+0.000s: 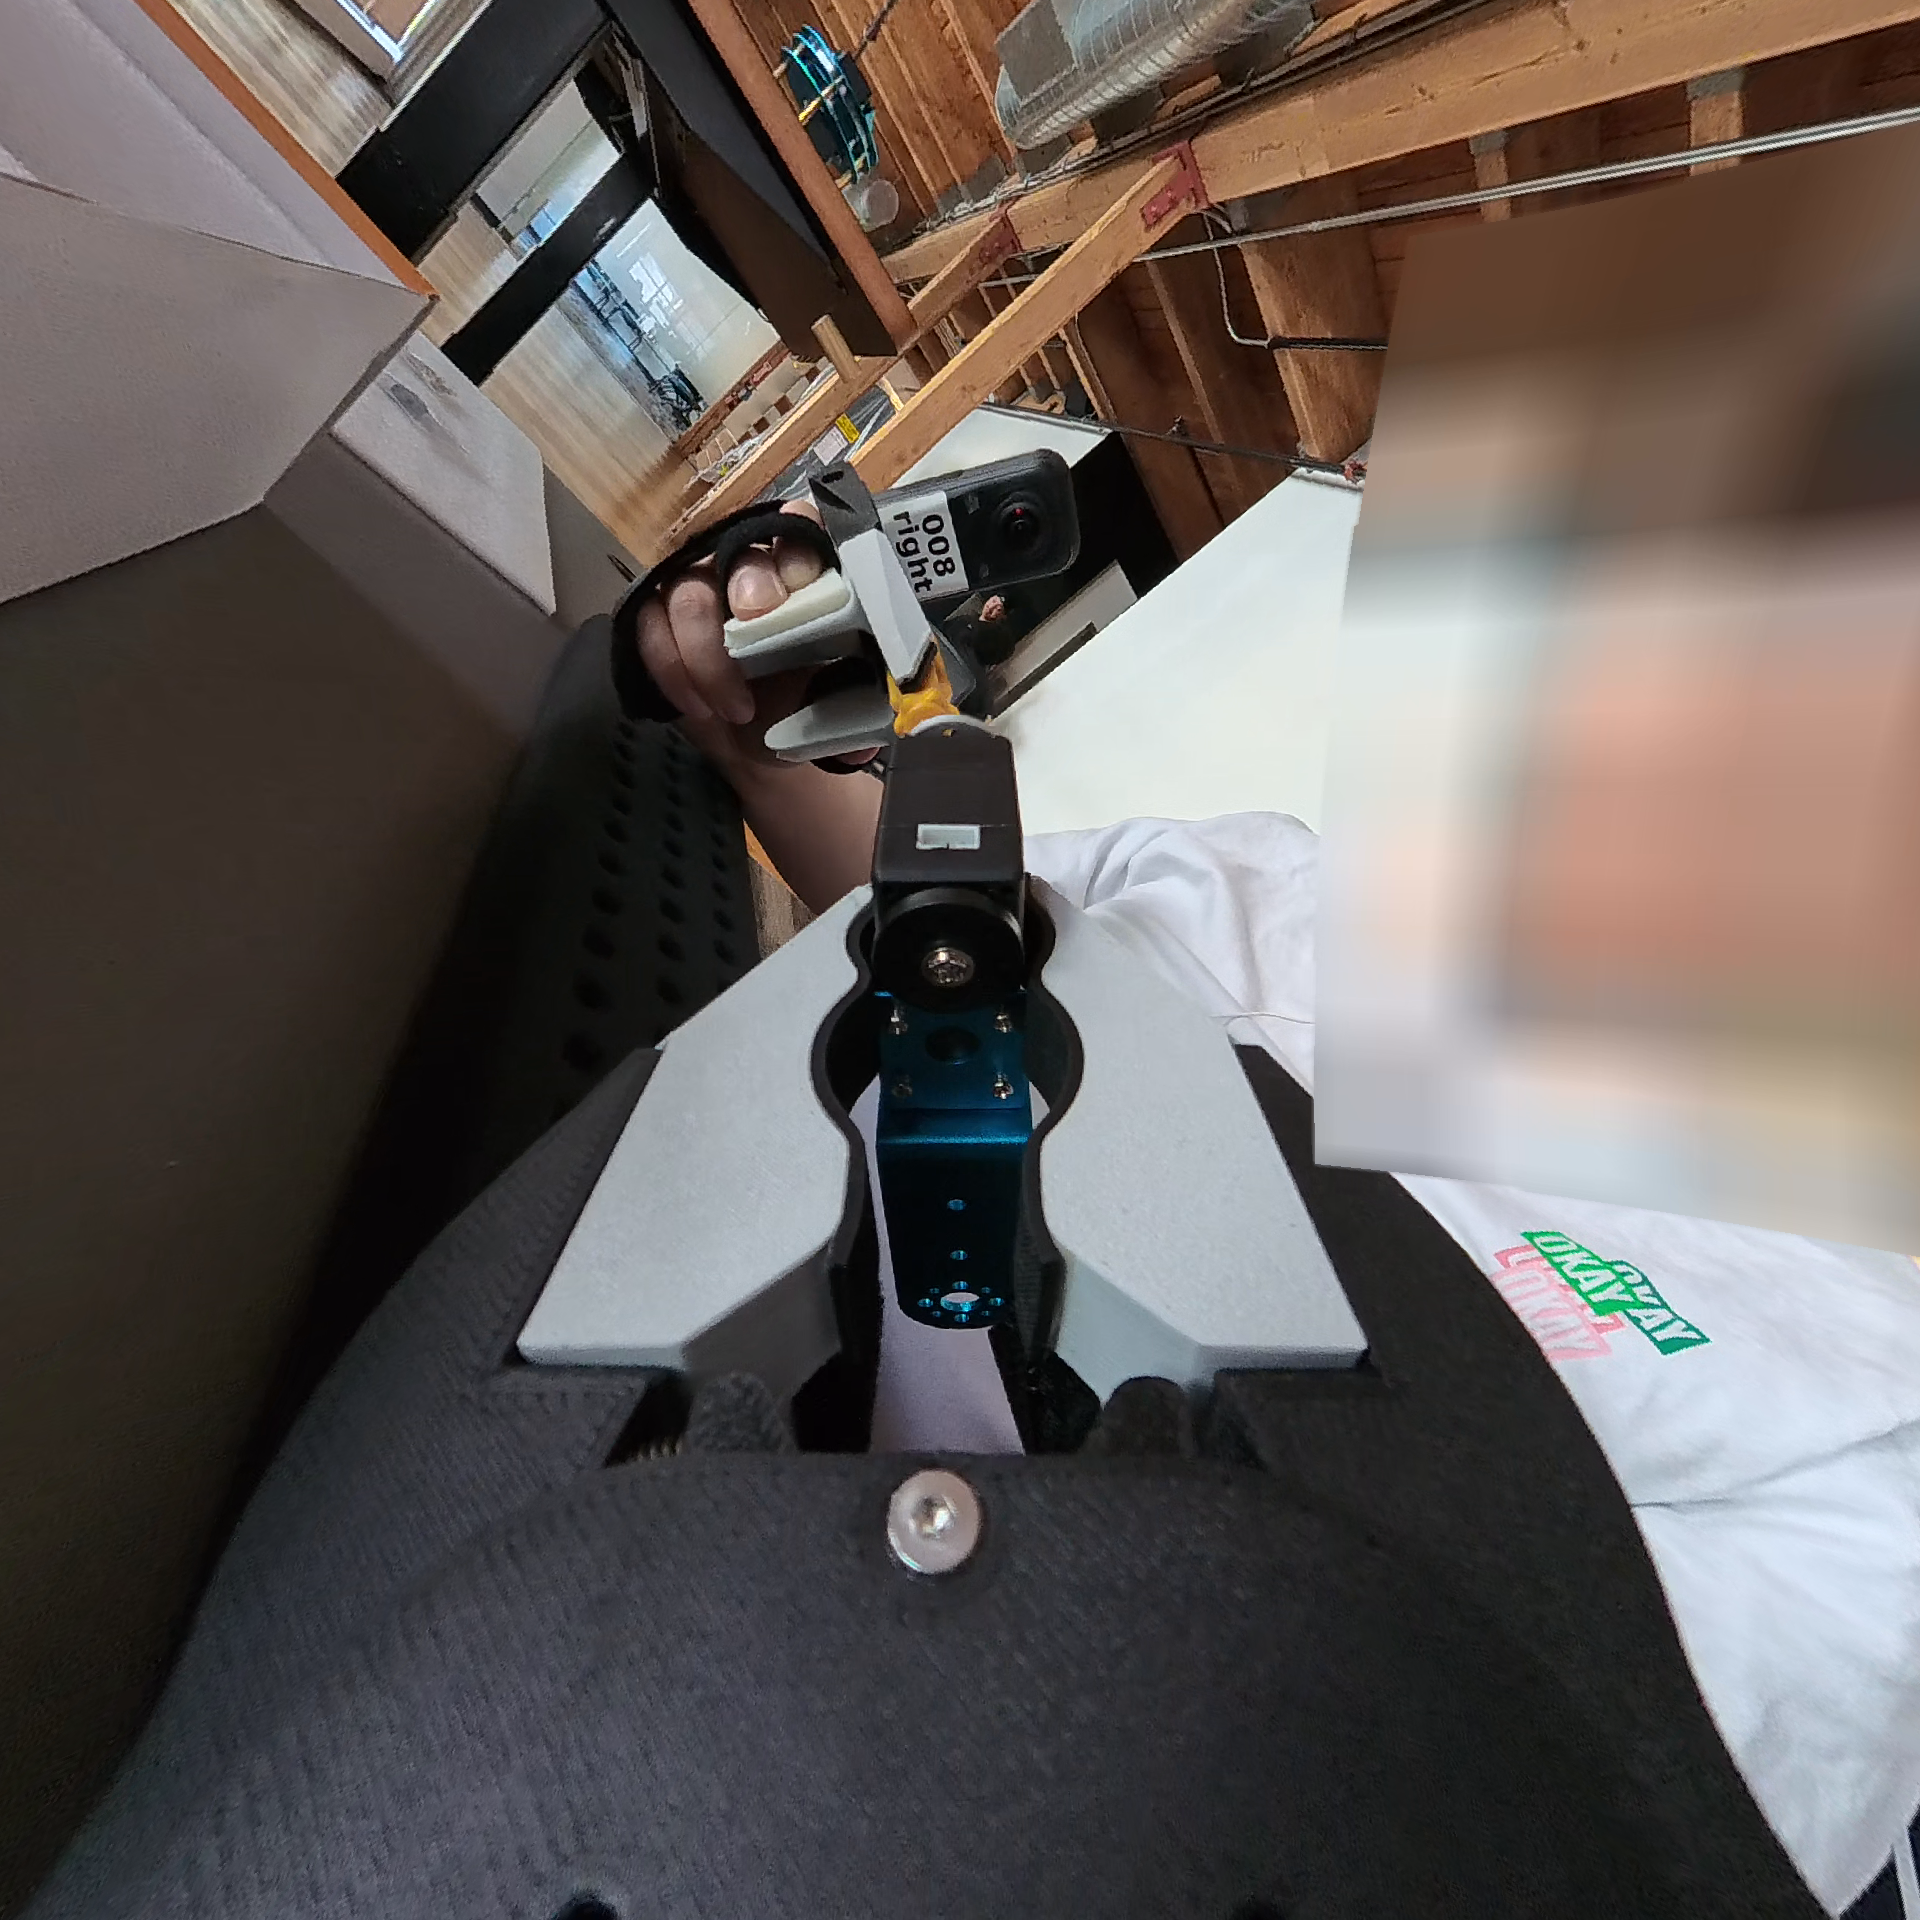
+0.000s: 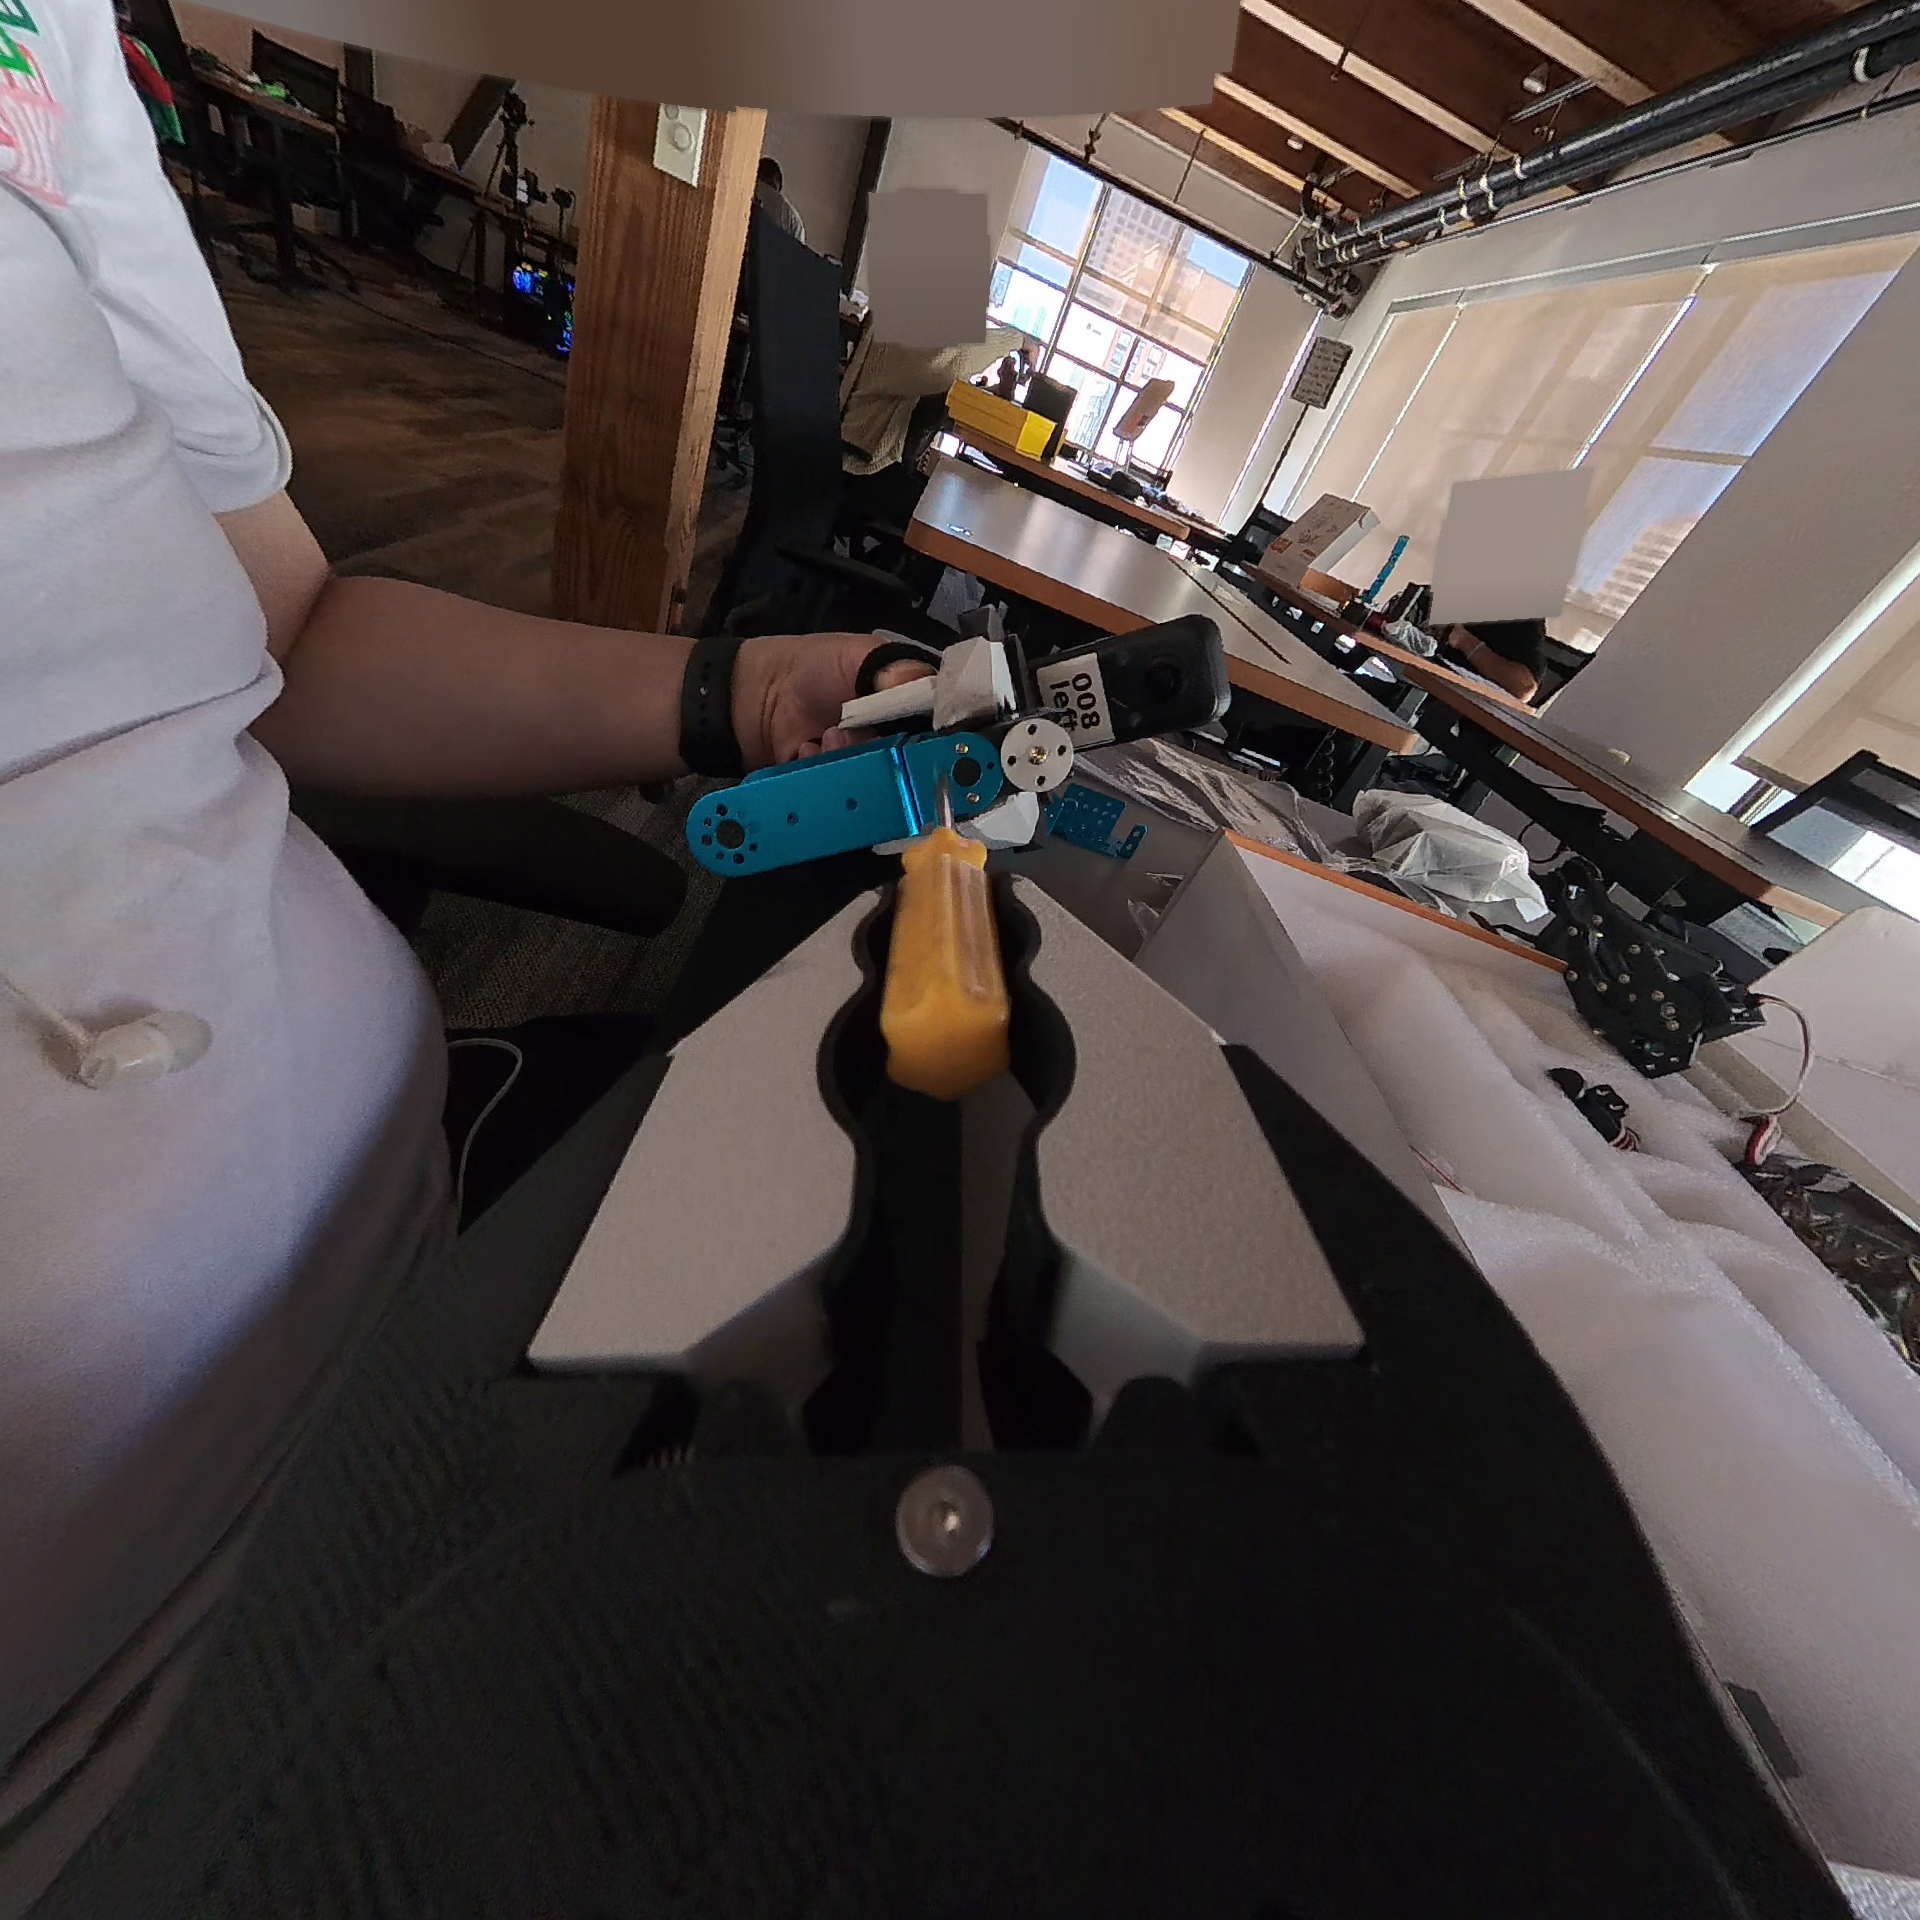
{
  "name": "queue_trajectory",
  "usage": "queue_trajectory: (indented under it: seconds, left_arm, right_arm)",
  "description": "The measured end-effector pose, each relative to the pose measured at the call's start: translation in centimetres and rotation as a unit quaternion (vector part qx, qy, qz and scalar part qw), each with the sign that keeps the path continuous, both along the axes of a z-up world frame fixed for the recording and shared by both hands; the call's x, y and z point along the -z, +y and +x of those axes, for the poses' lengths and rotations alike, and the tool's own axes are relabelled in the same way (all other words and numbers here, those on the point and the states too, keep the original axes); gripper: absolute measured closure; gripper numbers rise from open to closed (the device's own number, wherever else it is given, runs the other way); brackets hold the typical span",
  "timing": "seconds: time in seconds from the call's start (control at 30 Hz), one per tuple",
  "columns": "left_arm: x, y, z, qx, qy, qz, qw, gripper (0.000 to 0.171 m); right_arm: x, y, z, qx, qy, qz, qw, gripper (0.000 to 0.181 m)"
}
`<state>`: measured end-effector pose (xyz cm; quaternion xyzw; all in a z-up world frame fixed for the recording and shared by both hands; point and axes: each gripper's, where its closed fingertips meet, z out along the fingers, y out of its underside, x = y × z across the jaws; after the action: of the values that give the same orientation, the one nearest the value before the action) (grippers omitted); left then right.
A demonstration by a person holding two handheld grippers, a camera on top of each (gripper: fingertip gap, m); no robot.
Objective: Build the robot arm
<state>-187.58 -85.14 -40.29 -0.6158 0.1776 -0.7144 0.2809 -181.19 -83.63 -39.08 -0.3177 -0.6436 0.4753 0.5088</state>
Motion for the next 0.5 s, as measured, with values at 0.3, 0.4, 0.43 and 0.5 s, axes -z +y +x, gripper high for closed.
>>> queue_trajectory:
  seconds: [0.3,0.4,0.43,0.5]
  left_arm:
    - [-0.01,-0.24,0.12,0.003,0.004,0.008,1.0,0.151]
    - [0.0,-0.25,0.14,0.004,0.004,0.007,1.0,0.151]
    - [0.01,-0.27,0.14,0.005,0.004,0.007,1.0,0.151]
    - [0.02,-0.29,0.17,0.006,0.005,0.007,1.0,0.151]
  right_arm:
    - [0.28,-0.32,0.0,-0.005,-0.005,0.001,1.0,0.164]
    - [0.19,-0.38,0.17,-0.005,-0.001,0.002,1.0,0.164]
    - [0.13,-0.35,0.21,-0.004,0.001,0.002,1.0,0.164]
    - [0.06,-0.3,0.24,-0.004,0.002,-0.002,1.0,0.164]
